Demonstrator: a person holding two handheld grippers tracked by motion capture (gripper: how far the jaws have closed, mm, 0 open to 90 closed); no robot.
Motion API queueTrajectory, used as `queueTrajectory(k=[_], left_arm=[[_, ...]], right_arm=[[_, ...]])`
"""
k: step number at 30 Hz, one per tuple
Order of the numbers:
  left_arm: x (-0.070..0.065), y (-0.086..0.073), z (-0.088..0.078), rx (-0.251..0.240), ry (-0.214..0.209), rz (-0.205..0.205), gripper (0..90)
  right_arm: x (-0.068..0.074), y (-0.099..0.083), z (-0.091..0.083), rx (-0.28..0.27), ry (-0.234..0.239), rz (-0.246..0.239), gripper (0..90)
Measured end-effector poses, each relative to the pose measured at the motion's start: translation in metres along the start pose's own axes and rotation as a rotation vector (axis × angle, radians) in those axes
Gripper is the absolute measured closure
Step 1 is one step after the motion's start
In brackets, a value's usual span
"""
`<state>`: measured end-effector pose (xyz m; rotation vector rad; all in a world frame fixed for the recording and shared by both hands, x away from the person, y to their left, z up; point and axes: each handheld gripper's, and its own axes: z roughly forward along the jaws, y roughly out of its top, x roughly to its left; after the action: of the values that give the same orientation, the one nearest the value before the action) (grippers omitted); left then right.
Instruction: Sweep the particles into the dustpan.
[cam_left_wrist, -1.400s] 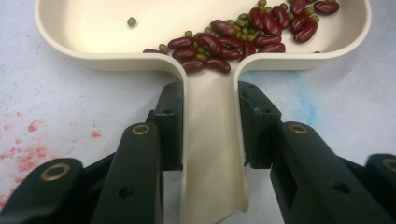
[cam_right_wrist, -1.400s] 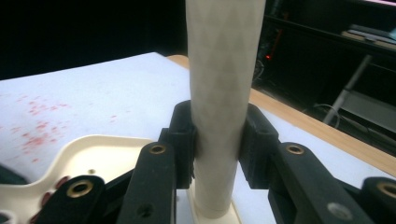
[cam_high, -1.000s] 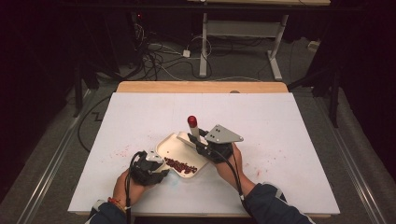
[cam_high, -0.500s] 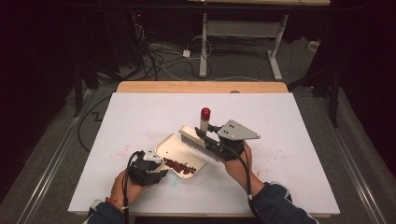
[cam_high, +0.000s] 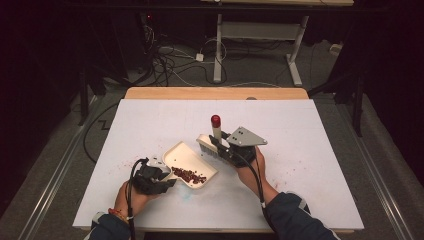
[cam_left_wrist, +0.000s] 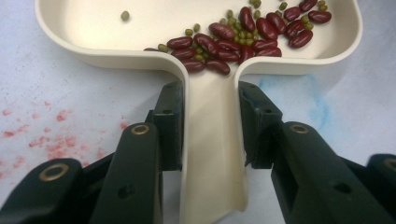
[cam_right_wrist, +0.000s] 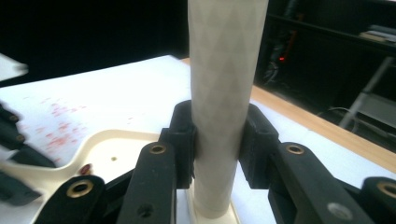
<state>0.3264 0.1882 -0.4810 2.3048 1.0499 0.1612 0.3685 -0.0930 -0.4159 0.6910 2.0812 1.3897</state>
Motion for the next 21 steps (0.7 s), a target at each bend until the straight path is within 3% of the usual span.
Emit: queueTrajectory(k=[4,11,17,19,20,21], left_arm=[[0.001,0.002,0.000,-0.001,0.007,0.003,62.8],[0.000,0.002,0.000,0.000,0.011,0.008,62.8],[-0.001,0.002,0.001,0.000,0.018,0.006,62.9],[-0.001,0.002,0.001,0.001,0.020,0.010,62.9],[-0.001,0.002,0.001,0.000,0.020,0.009,62.9],[-0.002,0.002,0.001,0.001,0.021,0.010,62.9]], right_arm=[[0.011,0.003,-0.001,0.024,0.056,-0.003,70.2],[0.021,0.013,-0.012,-0.001,0.179,0.009,70.8],[0.013,0.018,-0.021,-0.025,0.142,0.015,70.8],[0.009,0.018,-0.023,-0.027,0.114,0.011,70.8],[0.005,0.018,-0.024,-0.033,0.073,-0.008,70.7],[0.005,0.018,-0.024,-0.033,0.073,-0.008,70.7]])
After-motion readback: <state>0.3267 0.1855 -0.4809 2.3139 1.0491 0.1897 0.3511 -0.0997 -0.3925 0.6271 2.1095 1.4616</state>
